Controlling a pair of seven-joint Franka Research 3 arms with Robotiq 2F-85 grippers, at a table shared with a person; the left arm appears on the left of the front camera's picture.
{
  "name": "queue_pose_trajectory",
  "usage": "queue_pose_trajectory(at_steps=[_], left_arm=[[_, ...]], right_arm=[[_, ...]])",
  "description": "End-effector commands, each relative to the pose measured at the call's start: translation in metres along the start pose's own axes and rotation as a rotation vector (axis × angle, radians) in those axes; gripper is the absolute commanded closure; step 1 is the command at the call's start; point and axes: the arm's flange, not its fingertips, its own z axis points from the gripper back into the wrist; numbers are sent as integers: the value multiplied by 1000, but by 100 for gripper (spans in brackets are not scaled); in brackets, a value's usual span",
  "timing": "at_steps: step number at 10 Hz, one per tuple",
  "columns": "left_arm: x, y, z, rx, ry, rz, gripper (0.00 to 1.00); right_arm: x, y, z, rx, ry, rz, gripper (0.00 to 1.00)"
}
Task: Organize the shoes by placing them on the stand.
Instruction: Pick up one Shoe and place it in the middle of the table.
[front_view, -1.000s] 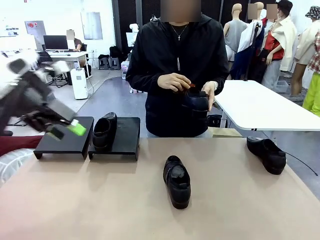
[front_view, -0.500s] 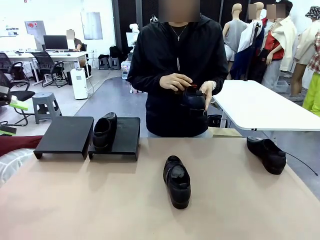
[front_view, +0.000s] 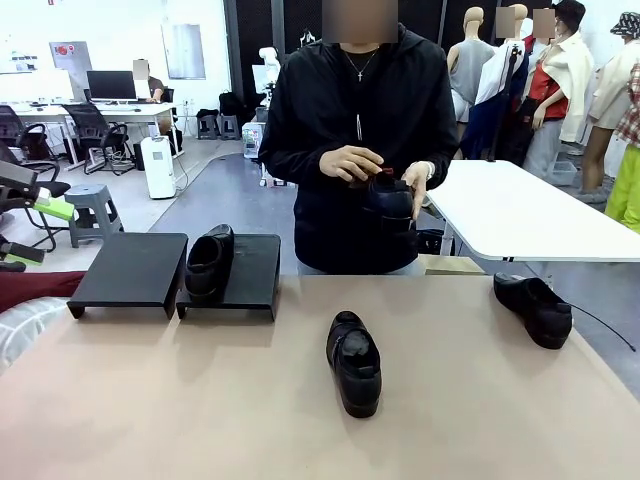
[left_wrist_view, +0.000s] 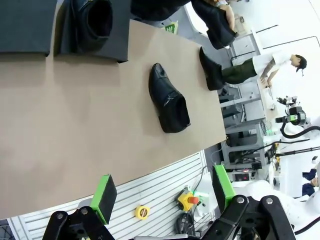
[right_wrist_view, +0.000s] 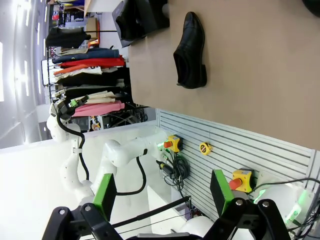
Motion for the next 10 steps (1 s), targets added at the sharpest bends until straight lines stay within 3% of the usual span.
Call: queue_pose_trajectory(at_steps=[1, 7, 8, 10], left_arm=[[1, 6, 2, -27, -6, -10, 0], [1, 6, 2, -27, -6, -10, 0], [1, 6, 2, -27, -6, -10, 0], [1, 6, 2, -27, -6, -10, 0]], right_arm=[[0, 6, 2, 17, 0, -11, 0], [0, 0, 0, 0, 0, 0, 0], [30, 22, -26, -169, -94, -44, 0], [114, 44, -99, -520, -171, -61, 0]])
